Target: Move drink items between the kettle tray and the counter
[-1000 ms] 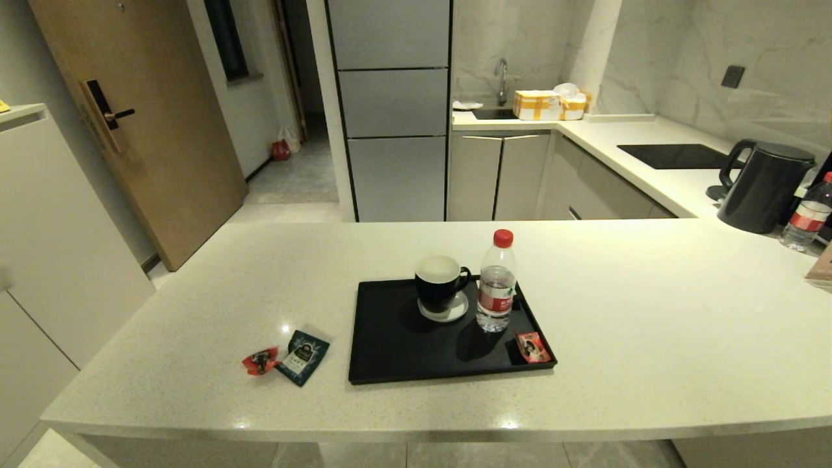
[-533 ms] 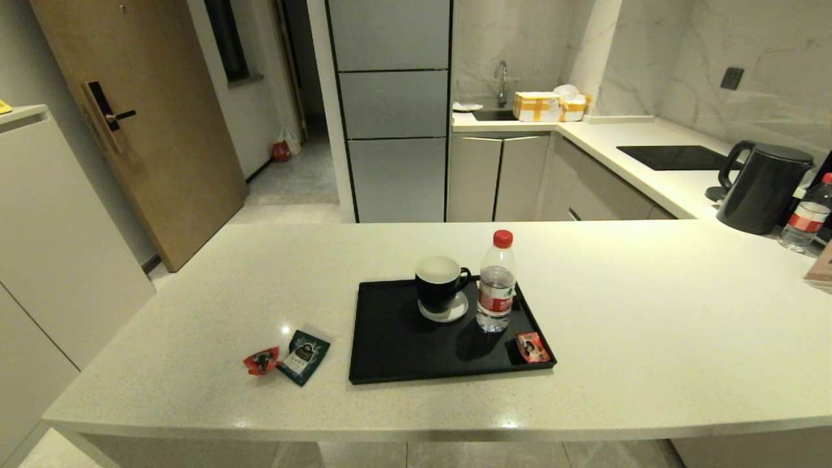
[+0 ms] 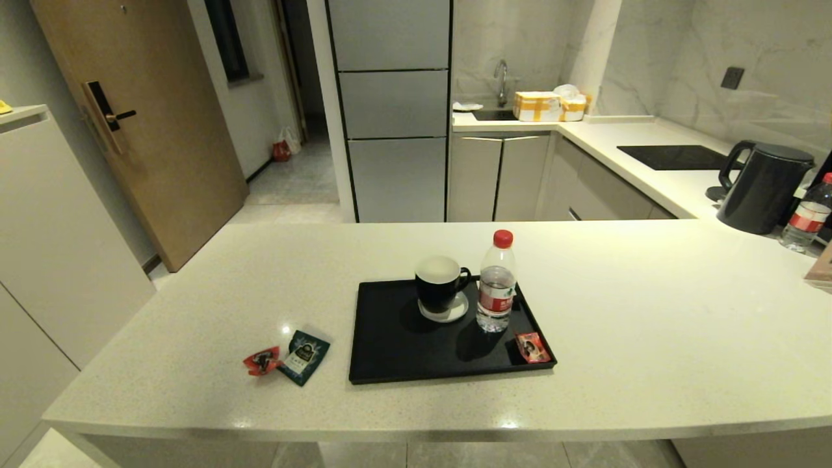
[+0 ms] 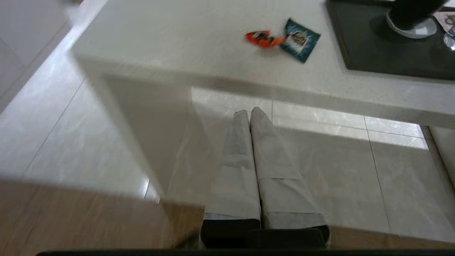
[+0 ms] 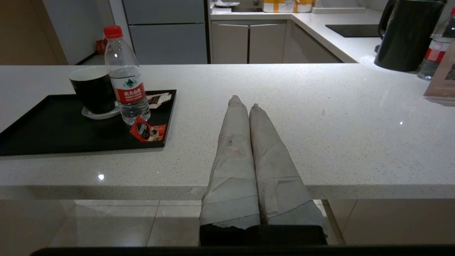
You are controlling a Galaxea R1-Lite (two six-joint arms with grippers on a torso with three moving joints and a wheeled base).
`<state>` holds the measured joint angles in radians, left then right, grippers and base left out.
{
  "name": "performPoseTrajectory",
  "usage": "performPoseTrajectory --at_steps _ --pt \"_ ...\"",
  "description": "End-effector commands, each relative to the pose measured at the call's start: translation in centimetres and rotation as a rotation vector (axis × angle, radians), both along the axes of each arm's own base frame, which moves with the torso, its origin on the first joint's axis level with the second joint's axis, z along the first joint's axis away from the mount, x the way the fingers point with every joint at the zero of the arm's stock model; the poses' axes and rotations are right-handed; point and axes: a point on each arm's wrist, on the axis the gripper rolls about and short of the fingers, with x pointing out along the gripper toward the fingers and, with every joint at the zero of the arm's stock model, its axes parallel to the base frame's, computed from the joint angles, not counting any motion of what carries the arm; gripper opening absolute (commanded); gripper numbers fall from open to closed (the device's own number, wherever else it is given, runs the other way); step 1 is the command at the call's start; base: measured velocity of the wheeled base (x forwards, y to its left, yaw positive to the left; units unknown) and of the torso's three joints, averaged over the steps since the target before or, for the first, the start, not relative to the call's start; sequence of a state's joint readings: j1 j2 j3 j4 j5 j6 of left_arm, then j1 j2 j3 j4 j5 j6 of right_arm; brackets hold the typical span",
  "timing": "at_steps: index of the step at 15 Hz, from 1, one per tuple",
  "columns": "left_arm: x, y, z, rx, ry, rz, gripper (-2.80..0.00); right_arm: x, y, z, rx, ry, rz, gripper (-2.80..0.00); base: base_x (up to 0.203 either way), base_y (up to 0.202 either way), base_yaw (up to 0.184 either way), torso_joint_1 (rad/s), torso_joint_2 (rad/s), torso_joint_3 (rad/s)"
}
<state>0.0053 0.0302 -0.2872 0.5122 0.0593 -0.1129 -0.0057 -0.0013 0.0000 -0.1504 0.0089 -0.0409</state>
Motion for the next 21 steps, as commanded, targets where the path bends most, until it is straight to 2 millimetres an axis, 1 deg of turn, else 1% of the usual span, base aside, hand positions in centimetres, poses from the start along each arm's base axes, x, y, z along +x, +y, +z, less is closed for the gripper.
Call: performPoseTrajectory --at_steps 1,2,3,4,17,21 --pt "2.16 -0.04 -1.81 0.027 -0.156 -0.028 -2.80 0.35 0.00 -1.09 0.000 0.040 0.000 -2.80 0.000 0.000 0.000 0.000 0.00 0.000" --pt "2.67 -0.09 -2.74 0.053 -0.177 -0.054 -2.80 0.35 0.00 -1.09 0.000 0.040 0.000 -2.80 0.000 0.000 0.000 0.000 0.00 0.000" --pt "2.83 -0.11 -2.60 0.115 -0.235 -0.072 -2.80 0.35 0.00 -1.09 0.000 0.040 0.000 -2.80 0.000 0.000 0.000 0.000 0.00 0.000" --pt "2.83 -0.13 -2.53 0.125 -0.247 -0.078 -2.80 0.35 0.00 -1.09 0.000 0.040 0.000 -2.80 0.000 0.000 0.000 0.000 0.00 0.000" --pt "2.83 -0.13 -2.52 0.124 -0.247 -0.080 -2.80 0.35 0.00 -1.11 -0.002 0.041 0.000 -2.80 0.000 0.000 0.000 0.000 0.00 0.000" --pt "2.83 -0.13 -2.52 0.124 -0.247 -0.080 -2.80 0.35 -0.01 -1.09 0.026 0.040 0.001 -2.80 0.000 0.000 0.000 0.000 0.00 0.000"
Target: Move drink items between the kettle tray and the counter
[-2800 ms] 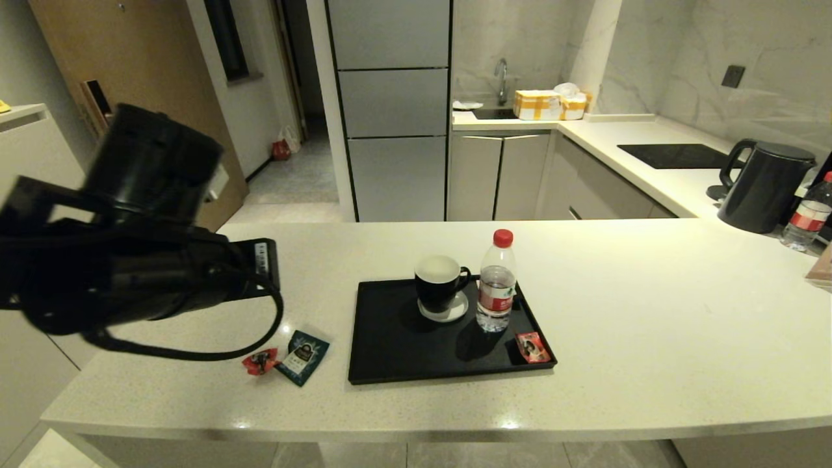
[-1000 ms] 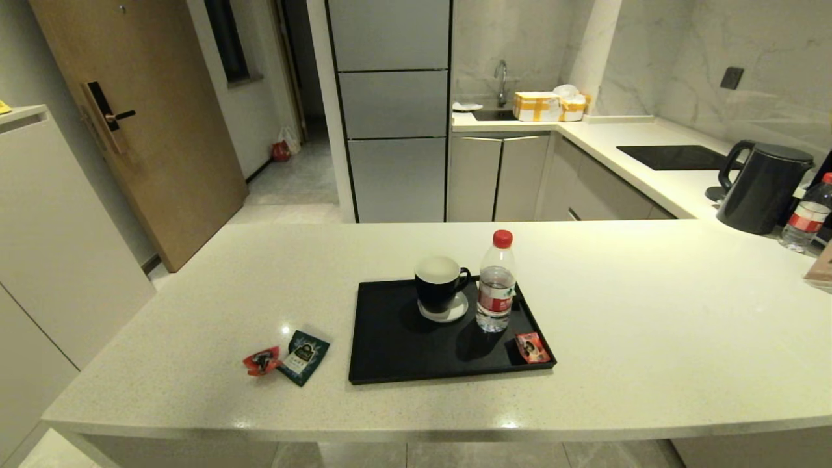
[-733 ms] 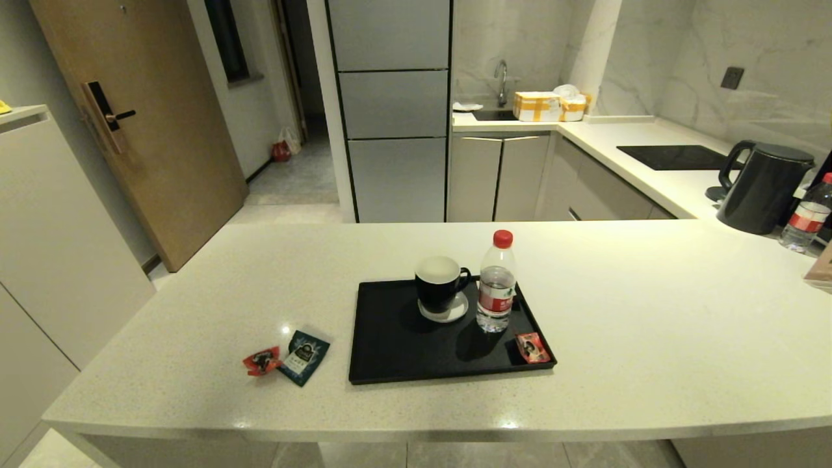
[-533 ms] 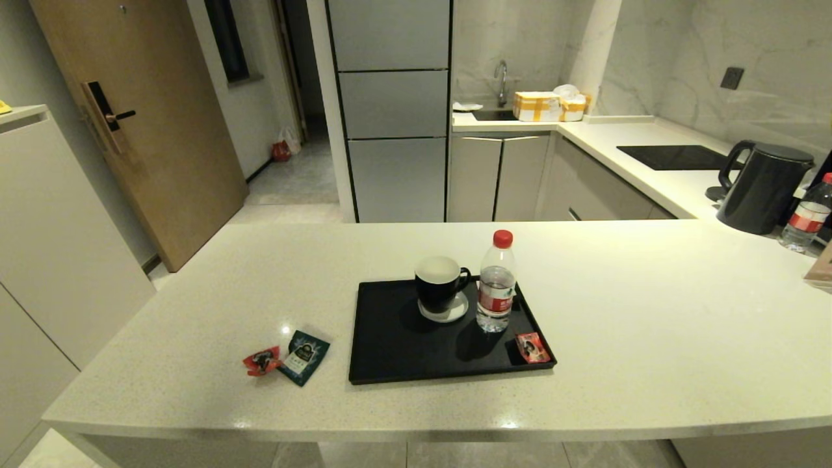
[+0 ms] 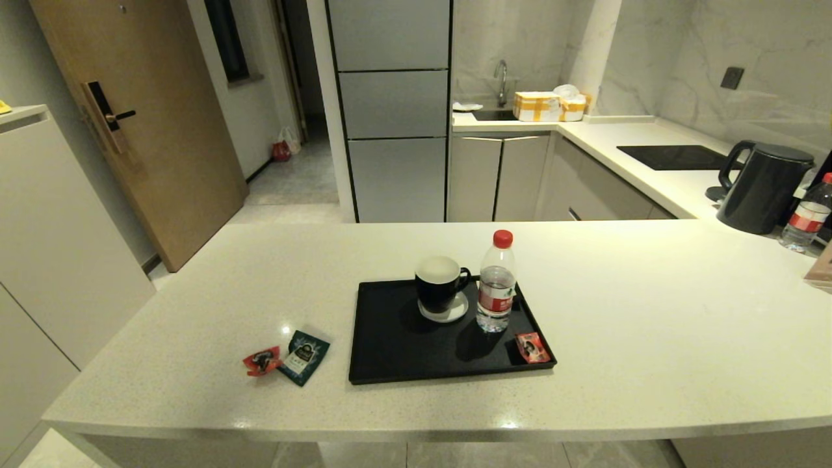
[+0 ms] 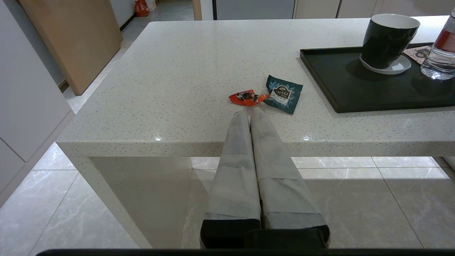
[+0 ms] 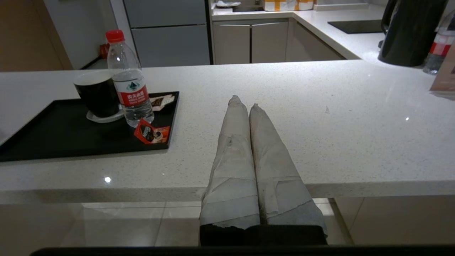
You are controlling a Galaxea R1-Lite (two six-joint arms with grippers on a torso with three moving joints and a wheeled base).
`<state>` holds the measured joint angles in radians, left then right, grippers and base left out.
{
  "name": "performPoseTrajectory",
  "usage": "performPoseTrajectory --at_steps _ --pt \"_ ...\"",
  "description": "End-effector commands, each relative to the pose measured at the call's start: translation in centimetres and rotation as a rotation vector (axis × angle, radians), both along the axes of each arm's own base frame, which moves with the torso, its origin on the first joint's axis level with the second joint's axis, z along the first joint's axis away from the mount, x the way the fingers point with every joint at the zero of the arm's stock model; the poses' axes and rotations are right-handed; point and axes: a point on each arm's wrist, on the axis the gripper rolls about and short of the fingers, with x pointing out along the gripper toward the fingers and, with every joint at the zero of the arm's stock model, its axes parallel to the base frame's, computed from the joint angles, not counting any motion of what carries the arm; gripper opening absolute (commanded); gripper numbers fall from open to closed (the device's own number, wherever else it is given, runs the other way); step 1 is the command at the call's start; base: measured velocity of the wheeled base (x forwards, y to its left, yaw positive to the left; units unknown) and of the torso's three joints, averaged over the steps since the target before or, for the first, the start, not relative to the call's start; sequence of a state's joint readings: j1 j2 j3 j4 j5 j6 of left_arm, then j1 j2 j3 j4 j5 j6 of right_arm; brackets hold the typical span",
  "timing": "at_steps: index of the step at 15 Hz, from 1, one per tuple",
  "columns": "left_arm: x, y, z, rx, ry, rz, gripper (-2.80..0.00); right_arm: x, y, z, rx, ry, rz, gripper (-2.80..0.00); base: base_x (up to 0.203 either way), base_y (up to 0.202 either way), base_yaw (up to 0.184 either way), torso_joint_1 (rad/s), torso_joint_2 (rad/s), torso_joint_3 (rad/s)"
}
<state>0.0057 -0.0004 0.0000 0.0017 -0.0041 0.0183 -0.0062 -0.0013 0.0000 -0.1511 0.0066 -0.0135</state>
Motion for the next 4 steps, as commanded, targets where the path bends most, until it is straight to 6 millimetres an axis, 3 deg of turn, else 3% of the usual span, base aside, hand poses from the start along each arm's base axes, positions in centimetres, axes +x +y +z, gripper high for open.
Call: performPoseTrajectory --at_steps 1,4 --pt "0.01 0.00 0.01 0.000 0.002 0.000 -2.80 0.35 0.00 -1.08 0.012 0.039 0.001 -2.80 0.000 0.000 0.000 0.000 0.00 0.000" --pt "0.01 0.00 0.01 0.000 0.002 0.000 -2.80 0.35 0.00 -1.08 0.014 0.039 0.001 -2.80 0.000 0.000 0.000 0.000 0.00 0.000"
